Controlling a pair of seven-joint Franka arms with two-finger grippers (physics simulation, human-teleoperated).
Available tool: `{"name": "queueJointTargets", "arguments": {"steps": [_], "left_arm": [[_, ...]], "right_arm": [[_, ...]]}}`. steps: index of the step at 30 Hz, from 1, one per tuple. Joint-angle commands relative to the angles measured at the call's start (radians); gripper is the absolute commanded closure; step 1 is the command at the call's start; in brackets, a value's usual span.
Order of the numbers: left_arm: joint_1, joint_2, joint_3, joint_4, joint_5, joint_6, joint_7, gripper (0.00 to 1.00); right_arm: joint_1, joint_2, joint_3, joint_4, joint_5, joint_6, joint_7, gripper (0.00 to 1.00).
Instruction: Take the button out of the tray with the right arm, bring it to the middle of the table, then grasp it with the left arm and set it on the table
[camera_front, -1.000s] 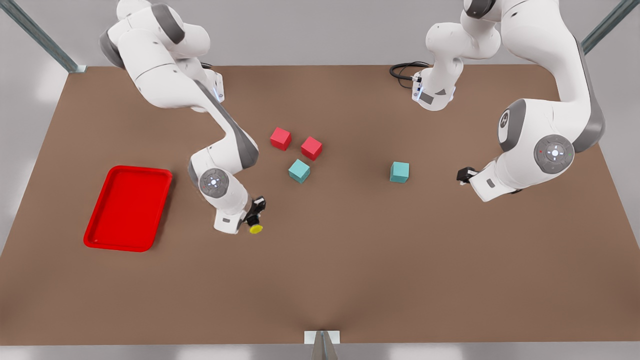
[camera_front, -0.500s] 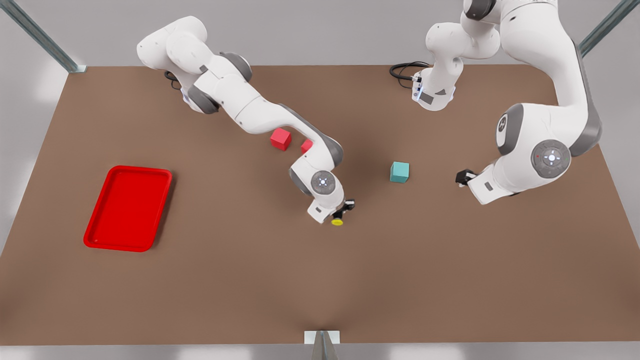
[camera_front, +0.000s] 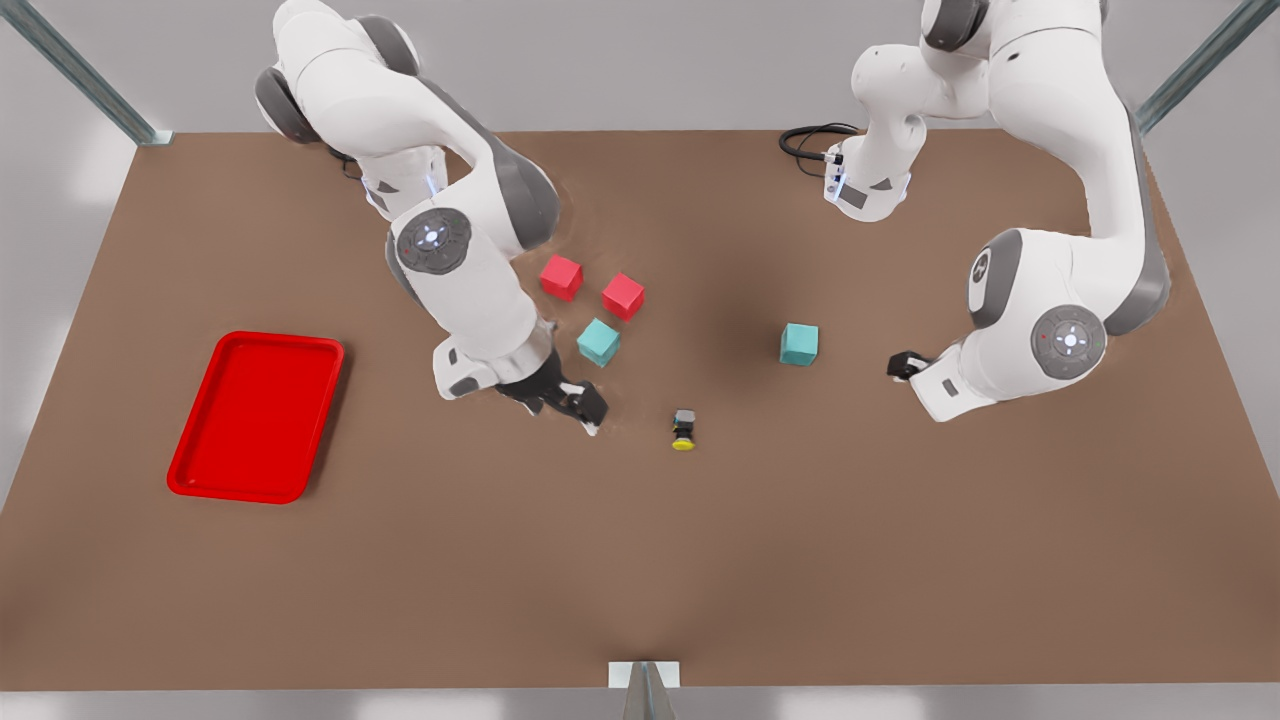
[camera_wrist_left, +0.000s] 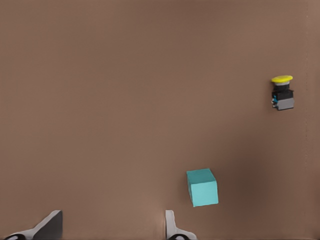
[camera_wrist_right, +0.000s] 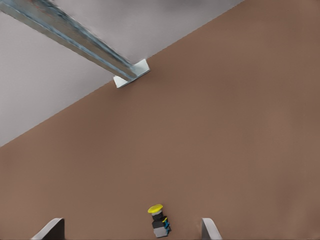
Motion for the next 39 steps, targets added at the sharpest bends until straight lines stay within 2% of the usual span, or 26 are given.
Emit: {"name": "queueJointTargets", "arguments": {"steps": [1, 2, 3, 5, 7, 8, 10, 11, 12, 13, 17, 20, 31, 34, 39], "left_arm": [[-0.117, 0.056, -0.003, 0.002, -0.14, 0.09, -0.766, 0.0], [-0.223, 0.151, -0.003, 0.032, -0.2, 0.237, -1.026, 0.0], [-0.3, 0.229, -0.003, 0.032, -0.202, 0.426, -1.225, 0.0], [-0.378, 0.361, -0.003, 0.086, -0.199, 0.653, -1.456, 0.0], [-0.417, 0.404, -0.003, 0.104, -0.182, 0.745, -1.472, 0.0], [-0.446, 0.436, -0.003, 0.104, -0.124, 0.816, -1.47, 0.0], [-0.444, 0.447, -0.001, 0.103, -0.019, 0.821, -1.461, 0.0], [-0.444, 0.459, -0.001, 0.101, -0.007, 0.821, -1.461, 0.0], [-0.441, 0.462, 0.002, 0.091, 0.024, 0.819, -1.447, 0.0], [-0.427, 0.461, -0.003, 0.048, 0.091, 0.816, -1.369, 0.0], [-0.429, 0.453, -0.026, -0.011, 0.091, 0.807, -1.177, 0.0], [-0.421, 0.462, -0.073, -0.015, 0.08, 0.816, -1.175, 0.0], [-0.4, 0.461, -0.073, -0.018, 0.09, 0.77, -1.071, 0.0], [-0.378, 0.456, -0.072, -0.018, 0.09, 0.684, -0.866, 0.0], [-0.38, 0.484, -0.072, -0.017, 0.088, 0.693, -0.838, 0.0]], "right_arm": [[-0.178, -0.209, 0.001, -0.205, -0.102, -0.291, -0.745, 0.0], [-0.283, -0.352, 0.009, -0.389, -0.119, -0.237, -0.899, 0.0], [-0.294, -0.428, 0.007, -0.475, -0.119, -0.218, -0.905, 0.0], [-0.288, -0.412, 0.007, -0.419, -0.098, -0.239, -0.908, 0.0], [-0.28, -0.376, 0.007, -0.385, -0.099, -0.282, -0.911, 0.0], [-0.269, -0.373, 0.009, -0.383, -0.101, -0.375, -0.907, 0.0], [-0.28, -0.371, 0.007, -0.38, -0.102, -0.432, -0.922, 0.0], [-0.3, -0.345, 0.001, -0.377, -0.108, -0.448, -1.144, 0.0], [-0.397, -0.317, -0.001, -0.369, -0.092, -0.449, -1.309, 0.0], [-0.446, -0.316, -0.001, -0.36, -0.075, -0.448, -1.309, 0.0], [-0.453, -0.29, -0.001, -0.345, -0.147, -0.456, -1.307, 0.0], [-0.394, -0.239, 0.007, -0.343, -0.167, -0.475, -1.306, 0.0], [-0.421, -0.234, -0.001, -0.34, -0.214, -0.512, -1.318, 0.0], [-0.421, -0.234, 0.001, -0.339, -0.216, -0.532, -1.316, 0.0], [-0.429, -0.234, -0.001, -0.311, -0.214, -0.534, -1.315, 0.0]]}}
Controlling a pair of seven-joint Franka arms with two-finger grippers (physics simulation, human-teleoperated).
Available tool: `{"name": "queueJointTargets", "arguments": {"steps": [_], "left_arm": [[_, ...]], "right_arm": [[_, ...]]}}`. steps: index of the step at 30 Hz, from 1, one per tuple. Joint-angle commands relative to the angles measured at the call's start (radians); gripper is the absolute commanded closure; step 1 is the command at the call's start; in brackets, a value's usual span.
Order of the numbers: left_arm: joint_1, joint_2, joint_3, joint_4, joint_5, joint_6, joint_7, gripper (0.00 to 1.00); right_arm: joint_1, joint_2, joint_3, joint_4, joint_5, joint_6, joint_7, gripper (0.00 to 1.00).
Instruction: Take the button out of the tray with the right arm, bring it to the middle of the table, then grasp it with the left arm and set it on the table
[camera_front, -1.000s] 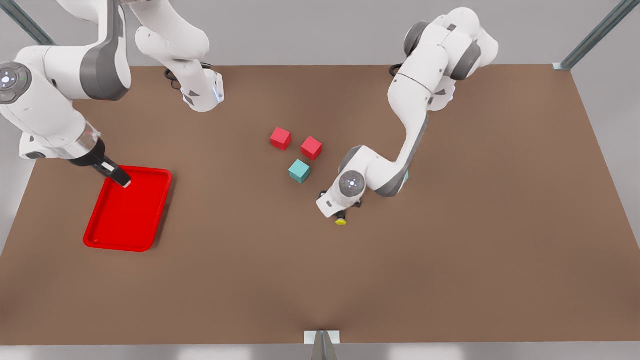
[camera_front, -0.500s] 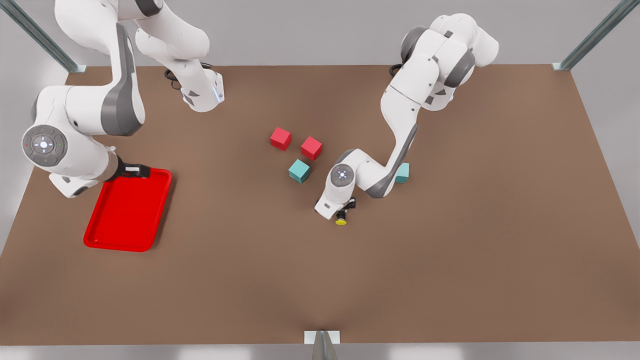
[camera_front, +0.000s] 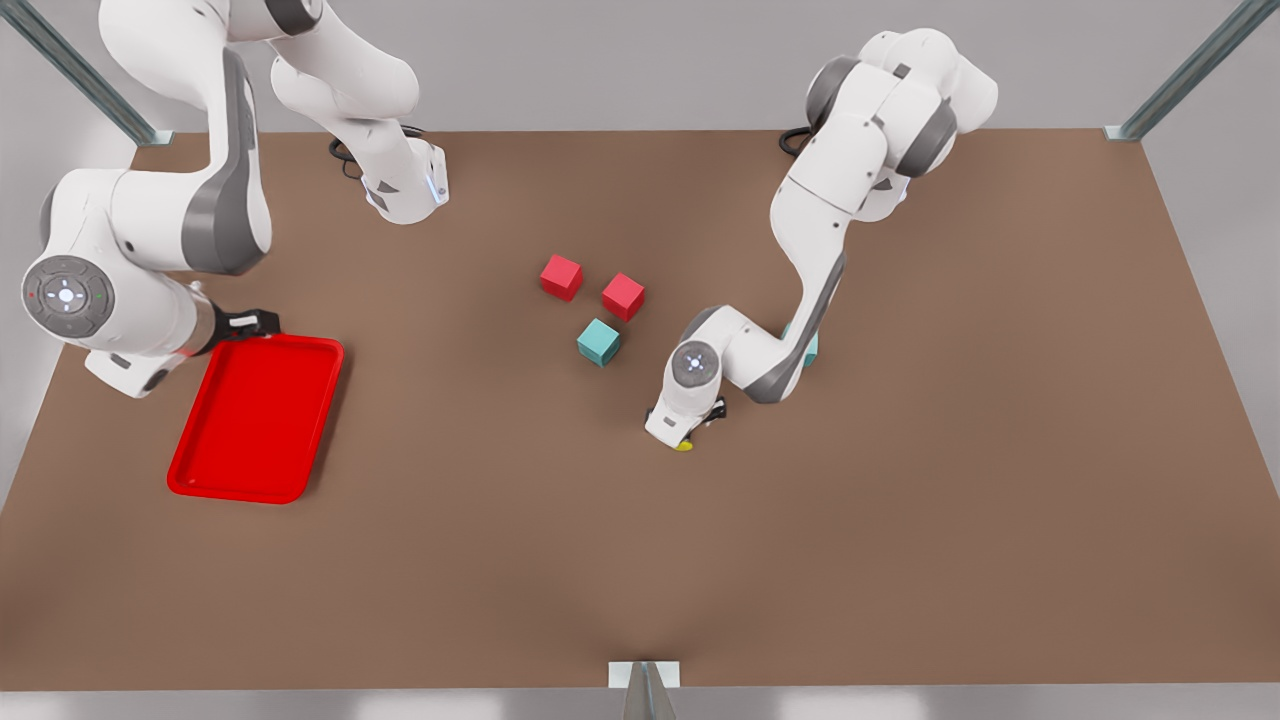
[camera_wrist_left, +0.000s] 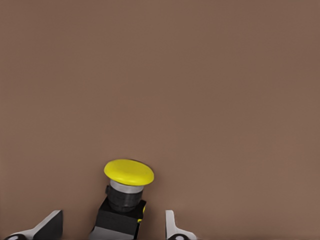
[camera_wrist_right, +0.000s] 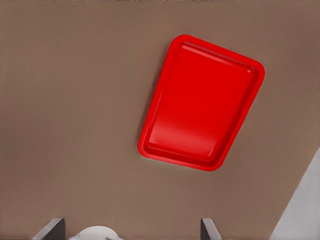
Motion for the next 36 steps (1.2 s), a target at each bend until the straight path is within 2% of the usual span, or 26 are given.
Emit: {"name": "queueJointTargets", "arguments": {"steps": [1, 15, 16, 17, 18, 24, 32, 34, 36], "left_arm": [[-0.001, 0.013, -0.001, 0.001, 0.001, -0.016, 0.095, 0.0], [0.003, 0.031, -0.004, 0.032, 0.001, 0.03, 0.118, 0.0], [0.003, 0.031, -0.004, 0.032, 0.001, 0.03, 0.118, 0.07], [0.003, 0.031, -0.004, 0.032, 0.0, 0.03, 0.118, 0.23], [0.003, 0.031, -0.004, 0.032, 0.0, 0.03, 0.118, 0.3], [0.002, 0.031, -0.004, 0.032, -0.002, 0.03, 0.118, 0.52], [-0.003, 0.003, -0.001, 0.033, -0.002, -0.037, 0.115, 0.53], [-0.006, -0.055, 0.014, 0.033, -0.002, -0.094, -0.05, 0.53], [-0.15, -0.058, 0.229, 0.07, 0.104, -0.093, -0.592, 0.53]], "right_arm": [[-0.004, -0.001, 0.0, 0.008, 0.0, -0.014, -0.186, 0.0], [-0.018, 0.022, 0.0, 0.037, -0.055, -0.011, -0.186, 0.0], [-0.018, 0.022, 0.0, 0.037, -0.057, -0.011, -0.188, 0.0], [-0.021, 0.022, 0.0, 0.037, -0.057, -0.011, -0.186, 0.0], [-0.022, 0.022, 0.0, 0.037, -0.057, -0.011, -0.188, 0.0], [-0.021, 0.02, 0.0, 0.037, -0.055, -0.012, -0.188, 0.0], [0.007, 0.047, 0.007, 0.031, -0.049, -0.032, -0.186, 0.0], [0.001, 0.051, 0.007, 0.034, -0.046, -0.032, -0.186, 0.0], [0.002, 0.051, 0.007, 0.036, -0.052, -0.032, -0.186, 0.0]]}}
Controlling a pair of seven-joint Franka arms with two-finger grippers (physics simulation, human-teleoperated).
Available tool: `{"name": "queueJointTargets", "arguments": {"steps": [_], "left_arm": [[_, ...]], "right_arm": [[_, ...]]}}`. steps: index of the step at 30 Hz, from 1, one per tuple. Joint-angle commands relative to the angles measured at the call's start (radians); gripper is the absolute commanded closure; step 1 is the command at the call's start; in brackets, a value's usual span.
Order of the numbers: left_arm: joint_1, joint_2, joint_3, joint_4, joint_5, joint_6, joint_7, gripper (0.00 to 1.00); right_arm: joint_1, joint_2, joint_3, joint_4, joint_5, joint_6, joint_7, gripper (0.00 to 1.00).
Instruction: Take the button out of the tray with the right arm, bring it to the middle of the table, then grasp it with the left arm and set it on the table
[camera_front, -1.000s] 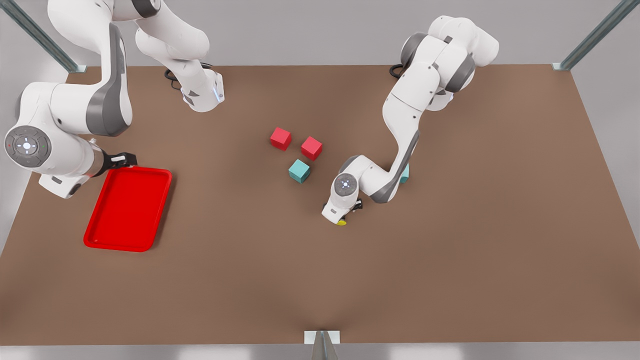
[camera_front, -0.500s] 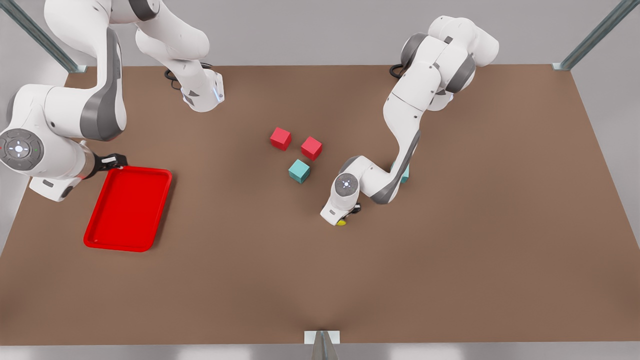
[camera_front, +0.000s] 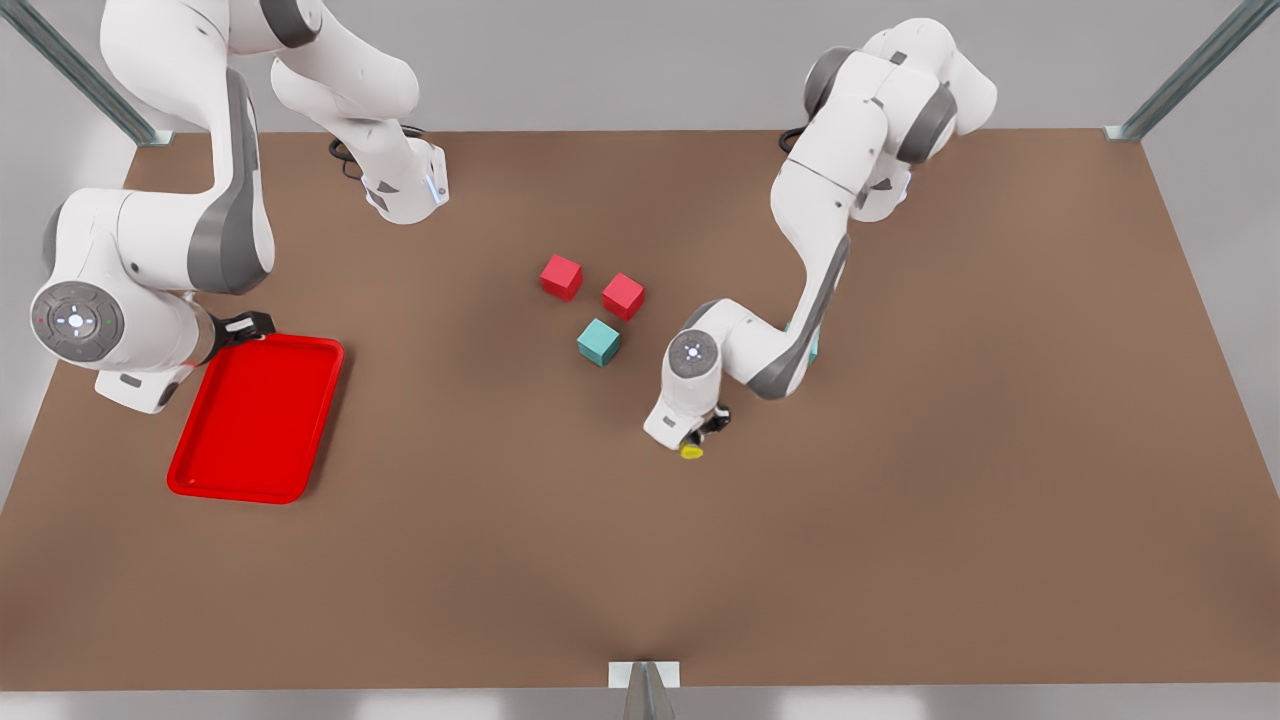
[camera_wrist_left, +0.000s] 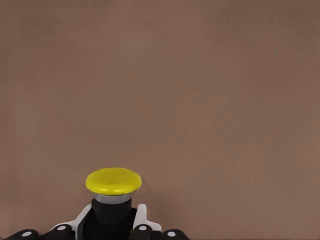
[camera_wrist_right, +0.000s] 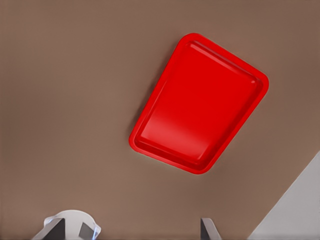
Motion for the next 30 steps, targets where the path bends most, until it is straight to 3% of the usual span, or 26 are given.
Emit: {"name": "queueJointTargets", "arguments": {"steps": [1, 2, 5, 7, 10, 16, 25, 26, 27, 30], "left_arm": [[-0.085, -0.004, 0.139, 0.01, 0.121, -0.077, -0.885, 0.53], [-0.105, 0.0, 0.185, 0.01, 0.219, -0.158, -1.137, 0.53], [-0.104, 0.014, 0.185, 0.013, 0.582, -0.45, -1.708, 0.53], [-0.105, 0.051, 0.185, 0.013, 0.716, -0.642, -1.969, 0.53], [-0.15, 0.122, 0.184, 0.013, 0.834, -0.778, -2.099, 0.53], [-0.147, 0.281, 0.182, 0.074, 0.917, -0.634, -2.302, 0.54], [-0.139, 0.321, 0.182, 0.074, 0.917, -0.557, -2.309, 0.54], [-0.134, 0.323, 0.182, 0.074, 0.917, -0.557, -2.305, 0.39], [-0.134, 0.33, 0.182, 0.074, 0.918, -0.557, -2.3, 0.0], [-0.134, 0.344, 0.182, 0.073, 0.935, -0.551, -2.308, 0.0]], "right_arm": [[0.003, -0.001, 0.0, -0.001, 0.0, -0.01, -0.025, 0.0], [0.005, -0.001, 0.0, 0.0, -0.002, -0.008, -0.025, 0.0], [0.005, -0.001, 0.0, -0.003, 0.0, -0.016, -0.025, 0.0], [0.005, 0.001, 0.0, -0.001, -0.003, -0.02, -0.023, 0.0], [0.003, 0.002, 0.0, -0.003, -0.005, -0.022, -0.023, 0.0], [0.0, 0.002, -0.001, -0.003, -0.006, -0.023, -0.025, 0.0], [-0.003, 0.002, -0.001, -0.004, -0.006, -0.023, -0.025, 0.0], [-0.003, 0.002, -0.001, -0.004, -0.006, -0.023, -0.025, 0.0], [-0.001, 0.002, -0.001, -0.004, -0.006, -0.023, -0.025, 0.0], [-0.004, 0.006, -0.001, -0.001, -0.006, -0.023, -0.023, 0.0]]}}
